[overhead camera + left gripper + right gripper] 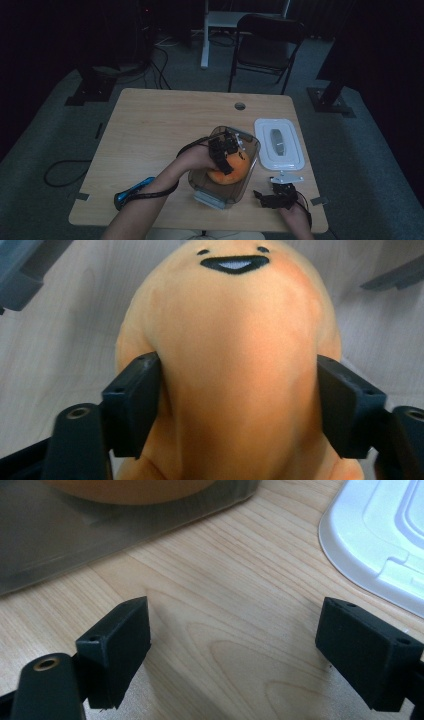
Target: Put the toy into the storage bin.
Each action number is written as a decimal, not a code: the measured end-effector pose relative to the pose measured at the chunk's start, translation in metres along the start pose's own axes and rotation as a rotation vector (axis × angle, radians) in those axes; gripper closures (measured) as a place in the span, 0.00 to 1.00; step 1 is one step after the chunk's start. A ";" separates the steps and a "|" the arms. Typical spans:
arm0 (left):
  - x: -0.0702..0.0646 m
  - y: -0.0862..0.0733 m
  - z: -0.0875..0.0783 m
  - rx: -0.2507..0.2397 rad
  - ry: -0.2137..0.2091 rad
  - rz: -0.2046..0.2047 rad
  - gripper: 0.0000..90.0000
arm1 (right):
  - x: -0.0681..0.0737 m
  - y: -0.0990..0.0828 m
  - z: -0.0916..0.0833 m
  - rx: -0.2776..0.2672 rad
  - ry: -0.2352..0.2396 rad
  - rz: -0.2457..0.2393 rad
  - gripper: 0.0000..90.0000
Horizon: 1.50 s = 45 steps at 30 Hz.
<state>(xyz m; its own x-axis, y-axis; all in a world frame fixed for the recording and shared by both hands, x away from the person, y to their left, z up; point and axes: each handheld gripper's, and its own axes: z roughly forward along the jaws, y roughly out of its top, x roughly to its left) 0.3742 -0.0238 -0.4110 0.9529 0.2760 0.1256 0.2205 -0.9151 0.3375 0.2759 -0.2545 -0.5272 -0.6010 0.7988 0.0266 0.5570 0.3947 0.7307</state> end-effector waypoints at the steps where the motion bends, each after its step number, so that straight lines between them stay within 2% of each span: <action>1: 0.000 0.000 0.000 -0.003 -0.004 0.000 0.28 | 0.000 0.000 0.000 0.000 0.000 0.000 0.15; 5: 0.001 -0.002 -0.003 -0.013 -0.013 -0.016 0.22 | 0.001 0.000 0.000 0.003 -0.006 -0.005 0.15; 9: 0.003 -0.006 -0.007 -0.042 -0.036 -0.052 0.20 | 0.002 0.000 0.001 0.006 -0.014 -0.015 0.15; 12: 0.005 -0.008 -0.009 -0.053 -0.054 -0.064 0.19 | 0.002 0.000 0.001 0.006 -0.015 -0.016 0.15; 16: 0.007 -0.012 -0.015 -0.078 -0.057 -0.087 0.17 | 0.002 0.000 0.001 0.006 -0.015 -0.016 0.15; 22: 0.004 -0.016 -0.021 -0.107 -0.061 -0.088 0.13 | 0.002 0.000 0.001 0.006 -0.015 -0.016 0.15; 25: 0.002 -0.019 -0.026 -0.117 -0.049 -0.086 0.12 | 0.002 0.000 0.001 0.006 -0.017 -0.015 0.15; 29: 0.004 -0.027 -0.034 -0.135 -0.035 -0.107 0.12 | 0.003 0.000 0.001 0.006 -0.018 -0.015 0.15; 34: 0.004 -0.039 -0.049 -0.172 -0.038 -0.127 0.12 | 0.003 0.000 0.001 0.007 -0.019 -0.013 0.15; 40: 0.008 -0.056 -0.058 -0.186 -0.021 -0.146 0.12 | 0.003 0.000 0.001 0.007 -0.019 -0.013 0.15; 45: 0.011 -0.072 -0.065 -0.206 -0.013 -0.177 0.12 | 0.003 0.000 0.001 0.007 -0.019 -0.013 0.15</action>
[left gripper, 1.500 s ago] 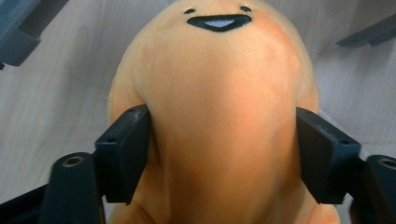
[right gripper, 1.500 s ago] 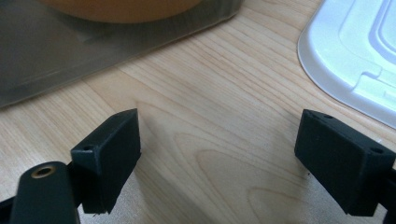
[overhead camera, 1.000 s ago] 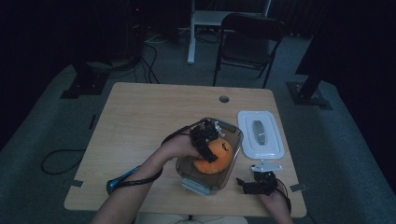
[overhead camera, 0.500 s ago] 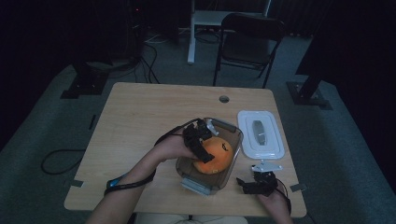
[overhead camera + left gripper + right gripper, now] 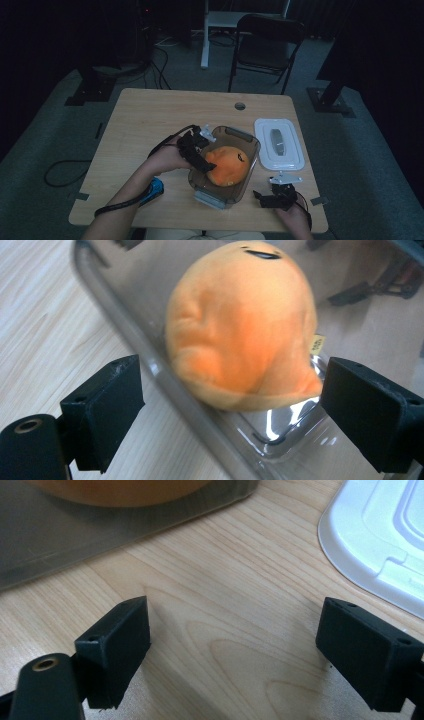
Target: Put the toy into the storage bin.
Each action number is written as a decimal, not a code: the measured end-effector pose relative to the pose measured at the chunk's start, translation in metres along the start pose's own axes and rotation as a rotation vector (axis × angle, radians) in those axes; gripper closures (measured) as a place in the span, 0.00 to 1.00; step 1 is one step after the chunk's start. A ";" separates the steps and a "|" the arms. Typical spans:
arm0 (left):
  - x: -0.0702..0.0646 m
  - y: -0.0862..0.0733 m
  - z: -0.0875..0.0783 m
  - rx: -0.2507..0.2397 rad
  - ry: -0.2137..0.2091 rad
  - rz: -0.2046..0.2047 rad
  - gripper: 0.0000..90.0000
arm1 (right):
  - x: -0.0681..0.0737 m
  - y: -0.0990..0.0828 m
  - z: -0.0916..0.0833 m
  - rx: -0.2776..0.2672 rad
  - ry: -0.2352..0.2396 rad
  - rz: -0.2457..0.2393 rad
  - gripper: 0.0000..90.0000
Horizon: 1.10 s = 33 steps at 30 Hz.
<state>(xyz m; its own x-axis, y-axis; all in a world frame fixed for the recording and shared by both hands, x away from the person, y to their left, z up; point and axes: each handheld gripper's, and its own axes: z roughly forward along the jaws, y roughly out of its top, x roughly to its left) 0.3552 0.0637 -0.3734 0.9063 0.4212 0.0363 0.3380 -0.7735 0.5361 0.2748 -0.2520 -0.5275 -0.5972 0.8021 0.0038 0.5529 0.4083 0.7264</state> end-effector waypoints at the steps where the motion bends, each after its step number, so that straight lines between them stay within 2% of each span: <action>1: 0.001 -0.002 -0.001 0.000 0.000 0.001 0.12 | 0.000 0.000 0.000 0.000 0.000 0.000 0.15; 10: 0.006 -0.023 -0.014 -0.010 0.031 -0.032 0.12 | 0.000 0.000 0.000 0.000 0.000 0.000 0.15; 11: 0.007 -0.030 -0.017 -0.010 0.038 -0.043 0.12 | 0.000 0.000 0.000 0.000 0.000 0.000 0.15; 15: 0.007 -0.042 -0.020 -0.002 0.052 -0.051 0.12 | 0.000 0.000 0.000 0.000 0.000 0.000 0.15; 17: 0.008 -0.047 -0.023 -0.015 0.034 -0.063 0.12 | 0.000 0.000 0.000 0.000 0.000 0.000 0.15; 23: 0.007 -0.058 -0.034 -0.035 0.056 -0.076 0.12 | 0.000 0.000 0.000 0.000 0.000 0.000 0.15; 28: 0.005 -0.064 -0.040 -0.051 0.057 -0.077 0.12 | 0.000 0.000 0.000 0.000 0.000 0.000 0.15; 29: 0.005 -0.069 -0.044 -0.056 0.072 -0.079 0.12 | 0.000 0.000 0.000 0.000 0.000 0.000 0.15; 33: 0.008 -0.080 -0.051 -0.067 0.077 -0.099 0.12 | 0.000 0.000 0.000 0.001 0.000 -0.001 0.15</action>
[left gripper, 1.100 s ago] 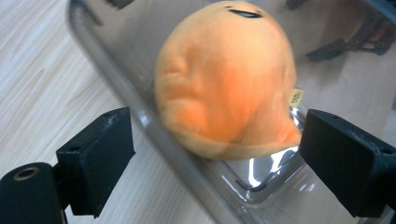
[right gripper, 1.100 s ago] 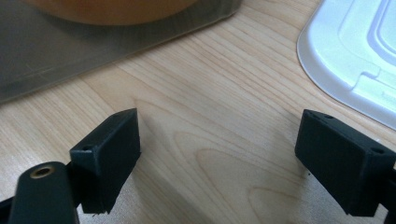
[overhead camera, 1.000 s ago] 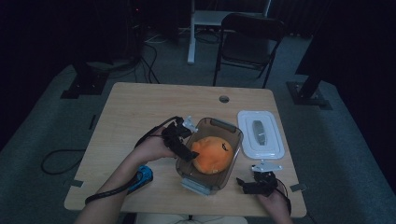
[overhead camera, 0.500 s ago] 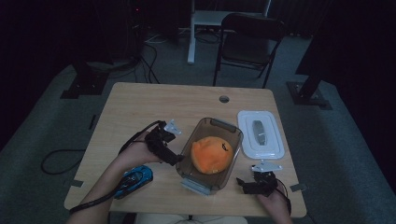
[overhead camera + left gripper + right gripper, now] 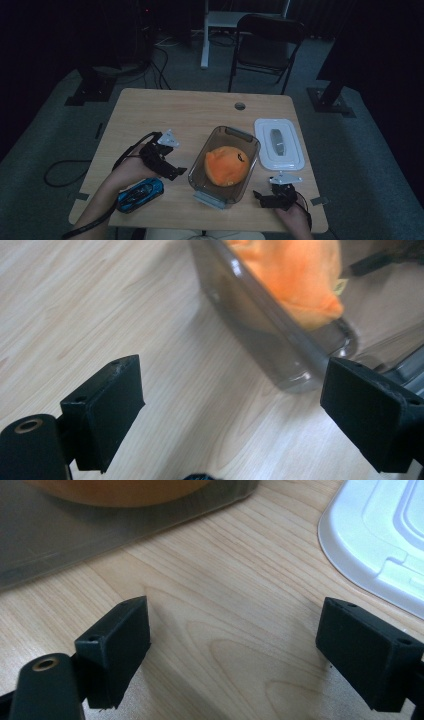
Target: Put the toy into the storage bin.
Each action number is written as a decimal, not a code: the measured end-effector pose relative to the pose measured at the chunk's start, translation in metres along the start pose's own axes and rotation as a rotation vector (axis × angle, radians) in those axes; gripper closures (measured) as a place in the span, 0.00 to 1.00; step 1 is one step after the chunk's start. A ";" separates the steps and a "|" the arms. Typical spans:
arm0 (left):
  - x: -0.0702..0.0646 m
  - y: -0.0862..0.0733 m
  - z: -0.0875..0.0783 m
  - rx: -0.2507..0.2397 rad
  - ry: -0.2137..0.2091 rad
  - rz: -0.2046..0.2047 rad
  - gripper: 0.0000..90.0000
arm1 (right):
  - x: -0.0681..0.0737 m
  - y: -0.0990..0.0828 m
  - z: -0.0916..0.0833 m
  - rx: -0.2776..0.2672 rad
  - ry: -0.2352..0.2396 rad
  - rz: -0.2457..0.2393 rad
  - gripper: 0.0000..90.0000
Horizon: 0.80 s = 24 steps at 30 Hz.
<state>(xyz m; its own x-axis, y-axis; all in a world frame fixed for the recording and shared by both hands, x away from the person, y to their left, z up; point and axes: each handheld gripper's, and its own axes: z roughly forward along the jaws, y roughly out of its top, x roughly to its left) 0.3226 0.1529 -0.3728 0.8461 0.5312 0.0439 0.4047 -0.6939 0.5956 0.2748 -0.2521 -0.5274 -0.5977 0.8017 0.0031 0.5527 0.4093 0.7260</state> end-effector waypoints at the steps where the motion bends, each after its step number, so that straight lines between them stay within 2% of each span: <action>1: 0.000 0.000 0.000 0.000 0.000 0.000 0.12 | 0.000 0.000 0.000 0.000 0.000 0.000 0.15; 2: 0.002 -0.005 -0.002 0.000 0.010 -0.016 0.12 | 0.000 0.000 0.000 0.000 0.000 0.000 0.15; 4: 0.004 -0.010 -0.003 0.004 0.017 -0.018 0.12 | 0.000 0.000 0.000 0.000 0.000 0.000 0.15; 15: 0.009 -0.038 -0.006 -0.019 0.020 -0.061 0.12 | 0.000 0.000 0.000 -0.001 -0.001 -0.001 0.15; 22: 0.015 -0.061 -0.003 -0.037 0.032 -0.050 0.12 | 0.000 0.000 0.000 0.000 0.000 0.002 0.15; 24: 0.018 -0.070 -0.002 -0.062 0.013 -0.051 0.12 | 0.000 0.000 0.000 0.001 0.000 0.001 0.15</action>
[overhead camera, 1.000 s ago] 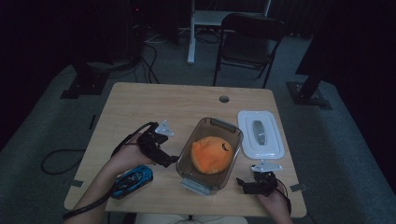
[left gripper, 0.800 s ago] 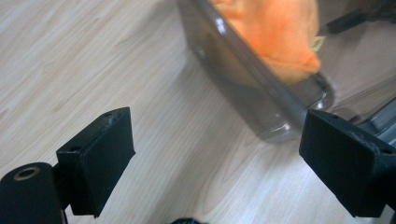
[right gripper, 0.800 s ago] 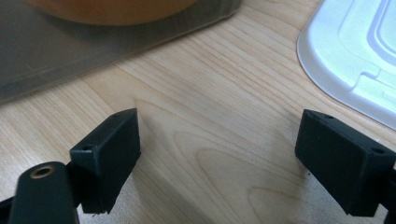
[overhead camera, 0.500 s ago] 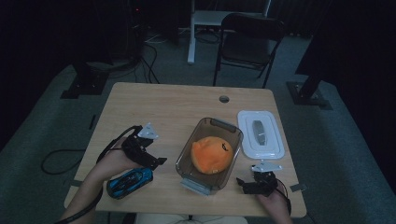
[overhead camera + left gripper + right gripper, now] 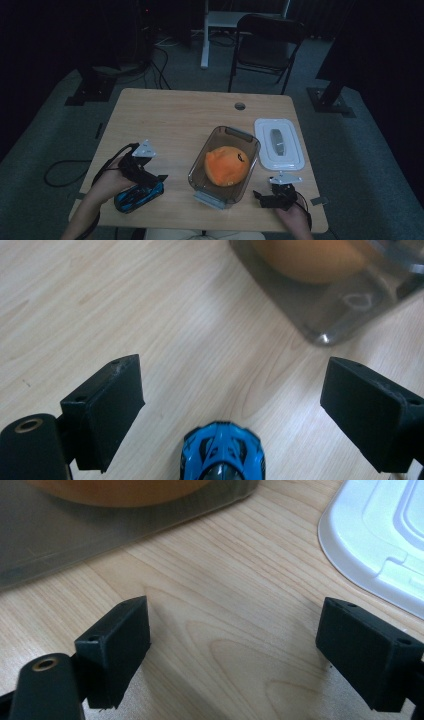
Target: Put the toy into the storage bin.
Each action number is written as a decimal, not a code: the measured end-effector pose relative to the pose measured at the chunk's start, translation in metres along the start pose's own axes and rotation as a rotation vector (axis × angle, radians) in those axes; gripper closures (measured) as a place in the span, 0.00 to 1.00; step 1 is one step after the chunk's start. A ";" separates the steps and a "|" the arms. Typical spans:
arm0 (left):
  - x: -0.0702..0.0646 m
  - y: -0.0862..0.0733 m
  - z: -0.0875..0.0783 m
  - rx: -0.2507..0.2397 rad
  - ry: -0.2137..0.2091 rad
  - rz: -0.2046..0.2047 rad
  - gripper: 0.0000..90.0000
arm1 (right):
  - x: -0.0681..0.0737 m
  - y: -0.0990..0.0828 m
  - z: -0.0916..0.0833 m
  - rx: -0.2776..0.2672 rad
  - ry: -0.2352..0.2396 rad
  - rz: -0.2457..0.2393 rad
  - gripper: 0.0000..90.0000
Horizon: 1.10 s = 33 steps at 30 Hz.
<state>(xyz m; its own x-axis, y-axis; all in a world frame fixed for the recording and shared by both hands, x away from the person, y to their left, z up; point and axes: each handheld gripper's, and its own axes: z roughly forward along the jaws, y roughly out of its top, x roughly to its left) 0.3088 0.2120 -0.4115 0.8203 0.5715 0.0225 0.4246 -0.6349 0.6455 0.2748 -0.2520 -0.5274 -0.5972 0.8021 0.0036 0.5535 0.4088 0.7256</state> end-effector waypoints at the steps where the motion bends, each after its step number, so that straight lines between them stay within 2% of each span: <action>1: 0.000 0.000 0.000 0.000 0.000 0.000 0.12 | 0.000 0.000 0.000 0.000 0.000 0.000 0.15; 2: 0.002 -0.007 0.000 -0.016 -0.002 -0.020 0.12 | 0.000 0.000 0.000 0.000 0.000 0.000 0.15; 5: 0.004 -0.016 -0.003 -0.042 0.002 -0.035 0.12 | 0.000 0.000 0.000 0.000 0.000 0.000 0.15; 7: 0.004 -0.022 -0.006 -0.058 0.025 -0.042 0.12 | 0.000 0.000 0.000 0.000 0.000 0.000 0.15; 10: 0.004 -0.029 -0.008 -0.047 0.021 -0.060 0.12 | 0.000 0.000 0.000 0.000 0.000 0.000 0.15; 12: 0.002 -0.032 -0.008 0.000 0.052 -0.069 0.12 | 0.000 0.000 0.000 0.000 0.000 0.000 0.15; 13: 0.002 -0.032 -0.008 0.000 0.052 -0.069 0.12 | 0.000 0.000 0.000 0.000 0.000 0.000 0.15; 14: 0.000 -0.037 -0.005 0.043 0.059 -0.061 0.12 | 0.000 0.000 0.000 0.000 0.000 0.000 0.15; 19: -0.001 -0.046 0.000 0.080 0.062 -0.070 0.12 | 0.000 0.000 0.000 0.001 0.000 -0.001 0.15; 20: 0.001 -0.050 0.002 0.091 0.086 -0.098 0.12 | 0.000 0.000 0.000 0.000 0.000 0.001 0.15; 23: 0.004 -0.055 0.003 0.096 0.078 -0.131 0.05 | 0.000 0.000 0.000 0.000 0.000 -0.001 0.15; 25: 0.004 -0.057 0.003 0.106 0.078 -0.139 0.02 | 0.000 0.000 0.000 0.000 0.000 -0.001 0.15; 26: 0.003 -0.058 0.003 0.114 0.083 -0.139 0.02 | 0.000 0.000 0.000 0.000 0.000 -0.001 0.15; 28: 0.001 -0.060 0.004 0.133 0.084 -0.113 0.02 | 0.000 0.000 0.000 0.000 0.000 -0.001 0.15; 33: -0.003 -0.067 0.013 0.218 0.099 -0.065 0.02 | 0.000 0.000 0.000 0.000 0.000 -0.001 0.15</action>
<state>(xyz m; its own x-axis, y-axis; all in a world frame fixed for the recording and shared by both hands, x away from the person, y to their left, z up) 0.2833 0.2459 -0.4650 0.7512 0.6565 0.0681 0.5572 -0.6860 0.4679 0.2749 -0.2521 -0.5275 -0.5978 0.8016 0.0032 0.5528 0.4094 0.7258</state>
